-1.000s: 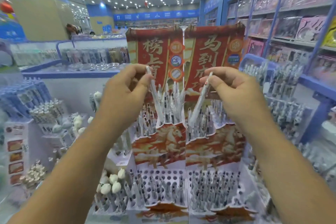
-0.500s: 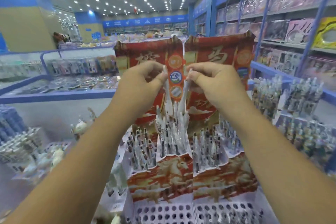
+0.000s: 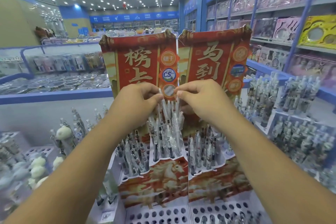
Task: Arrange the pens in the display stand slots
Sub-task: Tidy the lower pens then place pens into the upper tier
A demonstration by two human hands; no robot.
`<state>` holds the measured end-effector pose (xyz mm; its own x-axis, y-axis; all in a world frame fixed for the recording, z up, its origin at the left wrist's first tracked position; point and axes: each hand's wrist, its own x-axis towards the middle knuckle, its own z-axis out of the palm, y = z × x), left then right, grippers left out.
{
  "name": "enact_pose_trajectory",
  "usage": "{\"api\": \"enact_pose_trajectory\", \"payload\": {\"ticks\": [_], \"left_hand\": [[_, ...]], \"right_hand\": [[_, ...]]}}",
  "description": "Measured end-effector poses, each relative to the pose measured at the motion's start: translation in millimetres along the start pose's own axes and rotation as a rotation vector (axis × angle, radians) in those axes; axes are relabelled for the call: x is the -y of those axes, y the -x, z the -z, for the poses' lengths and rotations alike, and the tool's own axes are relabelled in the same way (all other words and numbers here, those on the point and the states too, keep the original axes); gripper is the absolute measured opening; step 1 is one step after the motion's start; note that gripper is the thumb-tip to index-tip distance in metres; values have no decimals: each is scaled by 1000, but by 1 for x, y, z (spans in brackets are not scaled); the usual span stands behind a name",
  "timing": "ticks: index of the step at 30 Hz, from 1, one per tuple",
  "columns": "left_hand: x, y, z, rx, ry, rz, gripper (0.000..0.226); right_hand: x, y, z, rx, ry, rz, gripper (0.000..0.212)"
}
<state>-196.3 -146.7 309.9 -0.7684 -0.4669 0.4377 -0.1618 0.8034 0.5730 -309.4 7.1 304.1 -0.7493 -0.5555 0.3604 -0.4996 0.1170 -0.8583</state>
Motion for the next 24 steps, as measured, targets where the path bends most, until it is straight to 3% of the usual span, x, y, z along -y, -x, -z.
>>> {"api": "enact_pose_trajectory", "payload": {"ticks": [10,15,20,24], "left_hand": [[-2,4,-1,-10,-20,-36,10],[0,3,-7,118,-43,0,9],[-1,0,-5,245,-61,85,11],[-7,-8,0,355,-168,156,12]], "right_hand": [[4,-2,-2,-2,11,-49,16],[5,-6,3,40,38,-111,16],[2,-8,-3,207,330,-92,11],[13,-4,-2,260,429,-99,14]]}}
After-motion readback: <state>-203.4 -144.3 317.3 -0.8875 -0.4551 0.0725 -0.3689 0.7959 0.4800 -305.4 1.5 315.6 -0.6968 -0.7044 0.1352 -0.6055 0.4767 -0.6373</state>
